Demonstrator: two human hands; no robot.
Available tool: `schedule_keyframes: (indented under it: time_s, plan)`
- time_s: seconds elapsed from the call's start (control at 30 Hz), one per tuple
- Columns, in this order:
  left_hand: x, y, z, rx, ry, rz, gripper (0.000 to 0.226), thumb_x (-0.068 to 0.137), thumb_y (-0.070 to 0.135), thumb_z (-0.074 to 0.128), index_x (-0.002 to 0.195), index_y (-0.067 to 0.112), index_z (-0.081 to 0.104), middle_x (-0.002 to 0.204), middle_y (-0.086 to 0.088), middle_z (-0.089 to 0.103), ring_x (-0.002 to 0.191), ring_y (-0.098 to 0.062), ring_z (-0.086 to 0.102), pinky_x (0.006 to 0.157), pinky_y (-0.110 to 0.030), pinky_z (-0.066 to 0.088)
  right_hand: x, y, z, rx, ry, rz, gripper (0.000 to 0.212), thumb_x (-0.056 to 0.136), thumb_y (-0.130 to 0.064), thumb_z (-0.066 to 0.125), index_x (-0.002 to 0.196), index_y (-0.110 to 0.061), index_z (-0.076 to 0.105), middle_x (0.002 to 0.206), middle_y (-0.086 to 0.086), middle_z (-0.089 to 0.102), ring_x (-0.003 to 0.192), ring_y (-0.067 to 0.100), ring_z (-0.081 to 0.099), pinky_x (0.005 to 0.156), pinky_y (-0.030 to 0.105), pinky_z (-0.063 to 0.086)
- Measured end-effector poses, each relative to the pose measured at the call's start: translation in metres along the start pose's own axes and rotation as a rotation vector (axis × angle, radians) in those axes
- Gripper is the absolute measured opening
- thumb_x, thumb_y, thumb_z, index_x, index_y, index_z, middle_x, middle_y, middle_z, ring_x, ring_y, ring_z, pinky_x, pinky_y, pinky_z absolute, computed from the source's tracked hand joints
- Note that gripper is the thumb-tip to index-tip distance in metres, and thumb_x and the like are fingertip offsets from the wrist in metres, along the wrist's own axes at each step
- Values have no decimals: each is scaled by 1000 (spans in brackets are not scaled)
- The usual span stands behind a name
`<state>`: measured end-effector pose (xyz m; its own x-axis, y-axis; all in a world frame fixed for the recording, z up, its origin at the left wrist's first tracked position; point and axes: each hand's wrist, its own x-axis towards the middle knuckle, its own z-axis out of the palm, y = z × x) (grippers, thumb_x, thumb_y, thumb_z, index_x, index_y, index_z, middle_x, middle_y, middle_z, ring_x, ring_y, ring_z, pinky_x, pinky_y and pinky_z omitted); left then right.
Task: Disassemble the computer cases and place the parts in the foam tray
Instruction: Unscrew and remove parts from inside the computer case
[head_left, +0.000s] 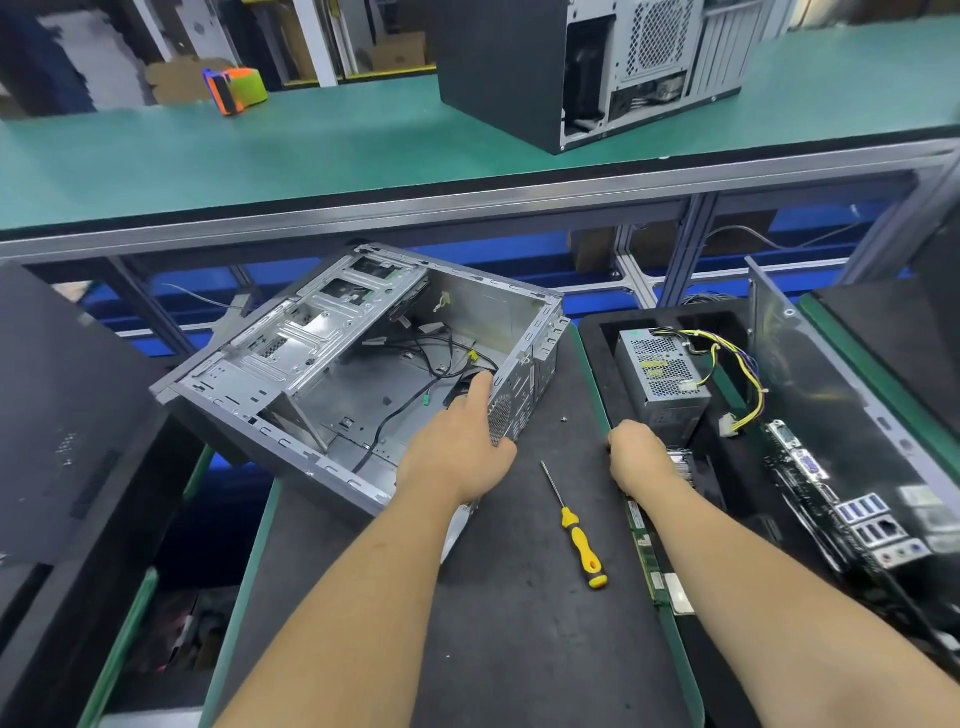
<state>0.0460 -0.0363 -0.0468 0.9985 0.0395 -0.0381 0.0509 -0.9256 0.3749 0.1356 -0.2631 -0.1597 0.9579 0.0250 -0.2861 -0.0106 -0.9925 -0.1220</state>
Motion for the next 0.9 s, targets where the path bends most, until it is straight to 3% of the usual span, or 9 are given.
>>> schedule_keyframes:
  time_s: [0.23, 0.43, 0.6, 0.7, 0.8, 0.9]
  plan:
    - [0, 1, 0, 7, 4, -7, 64, 88, 35, 52, 143, 33, 20, 103, -1, 59, 89, -28, 57, 67, -38, 43, -4, 0, -7, 23, -26, -28, 16, 85, 3, 54, 95, -5, 64, 105, 16, 62, 96, 36, 63, 76, 34, 49]
    - [0, -1, 1, -2, 6, -7, 67, 88, 37, 52, 145, 34, 17, 105, -1, 59, 88, -28, 57, 68, -38, 44, -24, 38, -15, 267, 96, 139, 12, 85, -15, 65, 88, -6, 73, 92, 16, 69, 86, 36, 66, 74, 34, 55]
    - [-1, 1, 1, 26, 15, -3, 69, 88, 37, 52, 147, 31, 18, 110, -3, 59, 86, -27, 55, 66, -38, 43, -40, 64, -22, 234, -76, 169, 20, 84, -13, 72, 69, -7, 60, 82, 14, 65, 78, 30, 65, 64, 29, 48]
    - [-1, 1, 0, 34, 13, -4, 68, 87, 37, 53, 146, 31, 19, 115, -3, 59, 89, -28, 56, 67, -39, 44, -42, 56, -24, 231, -46, 104, 6, 88, -15, 68, 86, -10, 70, 96, 13, 68, 94, 32, 67, 75, 32, 53]
    - [-1, 2, -1, 37, 11, -3, 67, 87, 36, 53, 145, 31, 21, 115, -2, 59, 92, -29, 57, 68, -39, 44, -42, 37, -22, 255, -9, 11, 23, 92, -13, 64, 114, -16, 73, 117, 9, 68, 108, 30, 64, 94, 38, 53]
    - [-2, 3, -2, 43, 9, 2, 67, 86, 36, 53, 145, 30, 21, 111, -3, 59, 92, -30, 58, 68, -40, 46, -42, 22, -14, 206, -51, -59, 29, 94, -16, 65, 123, -11, 68, 123, 13, 66, 111, 32, 62, 91, 34, 51]
